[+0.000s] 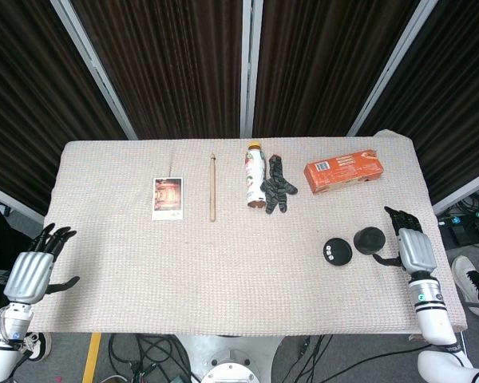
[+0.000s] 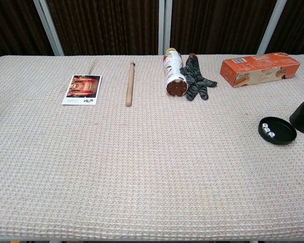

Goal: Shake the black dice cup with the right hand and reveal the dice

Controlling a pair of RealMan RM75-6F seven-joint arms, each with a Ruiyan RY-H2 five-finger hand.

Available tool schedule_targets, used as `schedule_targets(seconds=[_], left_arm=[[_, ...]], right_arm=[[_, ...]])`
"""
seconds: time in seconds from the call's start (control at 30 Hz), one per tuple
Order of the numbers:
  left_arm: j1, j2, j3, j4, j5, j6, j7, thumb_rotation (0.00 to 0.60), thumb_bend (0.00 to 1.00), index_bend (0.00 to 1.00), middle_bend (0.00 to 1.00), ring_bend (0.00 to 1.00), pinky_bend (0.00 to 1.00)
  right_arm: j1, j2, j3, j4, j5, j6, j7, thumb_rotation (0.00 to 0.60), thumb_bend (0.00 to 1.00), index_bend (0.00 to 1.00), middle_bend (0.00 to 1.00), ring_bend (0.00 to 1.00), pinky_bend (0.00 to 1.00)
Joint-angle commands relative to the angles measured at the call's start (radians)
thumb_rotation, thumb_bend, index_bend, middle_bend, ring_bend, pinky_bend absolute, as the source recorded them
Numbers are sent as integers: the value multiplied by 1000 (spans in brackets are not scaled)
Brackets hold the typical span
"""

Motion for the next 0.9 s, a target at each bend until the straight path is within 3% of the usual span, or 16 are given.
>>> schedule_targets(seconds=[0.03,0.23,0.63,0.9], left_arm=[[0,0,-1,0,1,3,1,600,126,145,107,0,183],[1,4,-4,-9,1,7,9,600,126,145,108,0,183],[3,11,-19,-25,-8,23,28,600,126,145,107,0,183],[5,3,-18,-15,-3,32,23,600,125,145,107,0,183]], right_arm=[[-8,15,2,-24,-16,19,11,600,32,34,77,0,0],[-25,48,-8,-80,-117,104,57,600,27,34,76,0,0],[-117,89,-122,-218,-295,304,-240,600,37,16,36,0,0],[-162,88,-129,-228,-298,366,-308,600,45,8,31,0,0]])
